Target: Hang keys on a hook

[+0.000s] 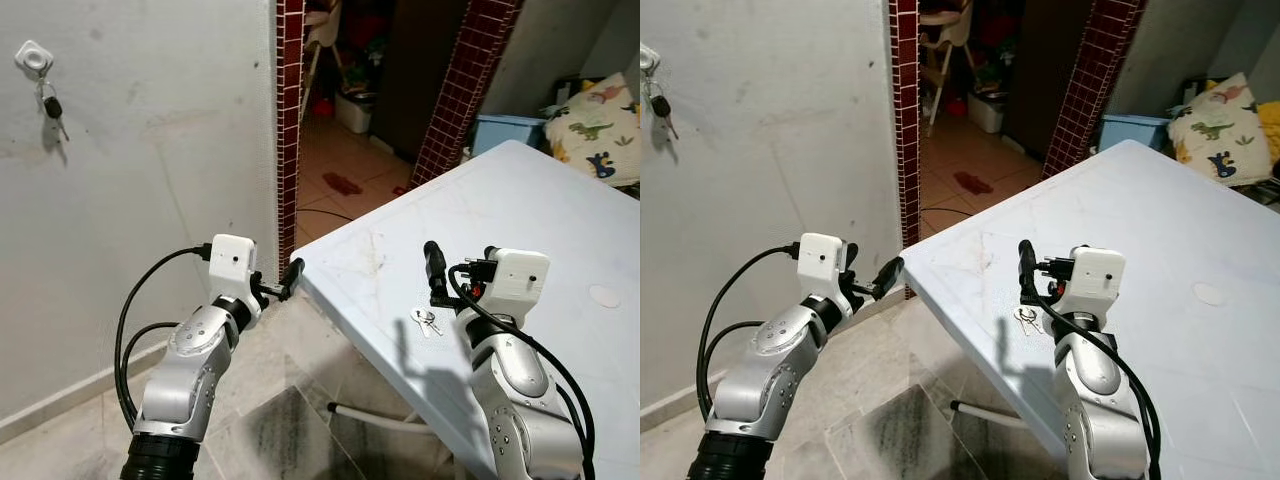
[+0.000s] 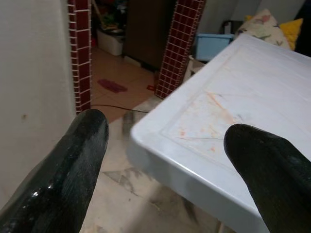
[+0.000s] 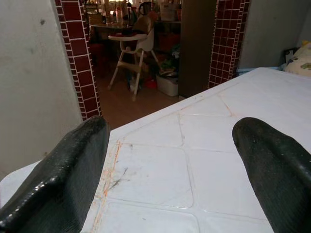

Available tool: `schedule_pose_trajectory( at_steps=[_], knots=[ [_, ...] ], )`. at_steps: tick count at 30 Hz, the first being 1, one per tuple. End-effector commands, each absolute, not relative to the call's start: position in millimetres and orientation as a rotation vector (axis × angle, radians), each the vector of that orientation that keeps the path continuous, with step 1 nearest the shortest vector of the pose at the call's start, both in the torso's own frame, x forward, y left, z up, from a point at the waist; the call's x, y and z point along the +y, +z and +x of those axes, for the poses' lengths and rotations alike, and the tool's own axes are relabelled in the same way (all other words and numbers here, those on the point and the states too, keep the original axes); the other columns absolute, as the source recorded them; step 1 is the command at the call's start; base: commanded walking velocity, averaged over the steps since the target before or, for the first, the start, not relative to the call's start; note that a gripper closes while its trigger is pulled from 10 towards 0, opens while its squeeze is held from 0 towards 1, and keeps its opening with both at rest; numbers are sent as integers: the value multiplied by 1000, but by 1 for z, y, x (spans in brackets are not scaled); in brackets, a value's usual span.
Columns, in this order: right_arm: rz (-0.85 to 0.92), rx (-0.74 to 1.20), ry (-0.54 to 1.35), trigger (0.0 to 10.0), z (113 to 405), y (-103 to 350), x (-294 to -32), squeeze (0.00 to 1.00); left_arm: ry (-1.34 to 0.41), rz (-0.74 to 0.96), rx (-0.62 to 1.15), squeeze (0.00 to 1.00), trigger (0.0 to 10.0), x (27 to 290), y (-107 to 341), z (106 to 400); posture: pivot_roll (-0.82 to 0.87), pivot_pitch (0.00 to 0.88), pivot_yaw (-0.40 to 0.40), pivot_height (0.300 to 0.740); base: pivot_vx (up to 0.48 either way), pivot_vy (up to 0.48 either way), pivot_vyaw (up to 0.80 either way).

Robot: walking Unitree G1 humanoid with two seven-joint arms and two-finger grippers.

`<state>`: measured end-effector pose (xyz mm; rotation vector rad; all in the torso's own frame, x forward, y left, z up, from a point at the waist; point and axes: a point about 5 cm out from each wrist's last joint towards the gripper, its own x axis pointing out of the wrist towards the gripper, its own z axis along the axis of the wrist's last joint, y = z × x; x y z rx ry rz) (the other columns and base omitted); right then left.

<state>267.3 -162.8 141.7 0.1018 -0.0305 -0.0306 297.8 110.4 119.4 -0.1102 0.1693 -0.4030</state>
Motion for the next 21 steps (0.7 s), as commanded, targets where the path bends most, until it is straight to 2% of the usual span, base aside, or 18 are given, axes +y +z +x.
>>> schedule_pose_trajectory(
  at_steps=[1, 13, 17, 21],
  knots=[
    [88, -33, -37, 10000, 266, 144, -167, 0, -412, -105, 157, 0, 10000, 107, 124, 296, 86, 0, -56, 740, 0, -379, 0],
    [81, -4, -2, 10000, 266, 139, -163, 0, -413, -104, 166, 0, 10000, 108, 122, 293, 87, 0, -57, 740, 0, -390, 0],
    [86, 6, 32, 10000, 266, 138, -160, 0, -360, -105, 163, 0, 10000, 114, 121, 291, 89, 0, -55, 740, 0, 0, 0],
    [73, 15, 111, 10000, 266, 138, -153, 0, -266, -32, 145, 0, 10000, 133, 121, 283, 94, 1, -53, 740, 0, 0, 0]
  ],
)
